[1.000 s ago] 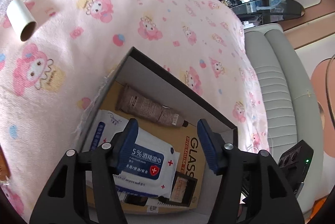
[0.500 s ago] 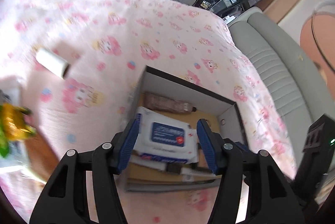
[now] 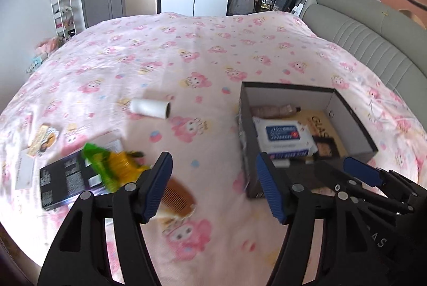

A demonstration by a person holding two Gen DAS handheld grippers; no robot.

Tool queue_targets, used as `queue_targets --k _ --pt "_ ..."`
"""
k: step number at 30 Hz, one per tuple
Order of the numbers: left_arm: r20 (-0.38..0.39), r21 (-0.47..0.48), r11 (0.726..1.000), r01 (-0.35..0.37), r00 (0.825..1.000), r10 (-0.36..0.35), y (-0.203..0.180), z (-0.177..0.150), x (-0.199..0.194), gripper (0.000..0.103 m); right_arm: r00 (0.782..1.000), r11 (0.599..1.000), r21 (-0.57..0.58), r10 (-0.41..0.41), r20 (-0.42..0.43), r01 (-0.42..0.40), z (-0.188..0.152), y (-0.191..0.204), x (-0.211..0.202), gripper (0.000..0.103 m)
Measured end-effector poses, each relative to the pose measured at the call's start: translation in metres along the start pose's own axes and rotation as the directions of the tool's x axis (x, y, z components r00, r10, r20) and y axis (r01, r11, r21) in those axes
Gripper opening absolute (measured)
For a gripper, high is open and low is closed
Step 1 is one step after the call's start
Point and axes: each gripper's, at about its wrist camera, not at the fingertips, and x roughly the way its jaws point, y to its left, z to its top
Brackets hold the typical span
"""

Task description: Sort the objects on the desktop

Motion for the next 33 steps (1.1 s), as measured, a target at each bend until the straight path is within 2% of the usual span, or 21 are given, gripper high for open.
queue_targets --k 10,19,25,33 --pt "-0.007 -0.014 1.0 -0.024 1.0 0.024 0.02 -0.038 -0.024 0.068 1.0 0.999 -0.039 -0.004 -0.027 0.003 -0.038 0.032 -0.009 0.049" --pt "-0.018 -0.111 0.991 -0.073 0.997 0.071 0.075 -0.06 -0.032 0.068 0.999 0.993 -0.118 0.011 -0.05 -0.017 -0.052 0.071 0.001 0.049" --pt "-0.036 -0.192 0.973 -0.131 0.991 0.126 0.123 -0.076 -0.033 0.066 0.995 0.985 -0.168 0.03 -0.091 -0.045 -0.061 0.099 0.018 0.049" --pt "-0.069 -0.309 0.934 -0.177 0.984 0.164 0.184 -0.099 -0.031 0.066 0.982 0.949 -0.278 0.112 -0.151 -0.151 -0.064 0.151 0.05 0.048"
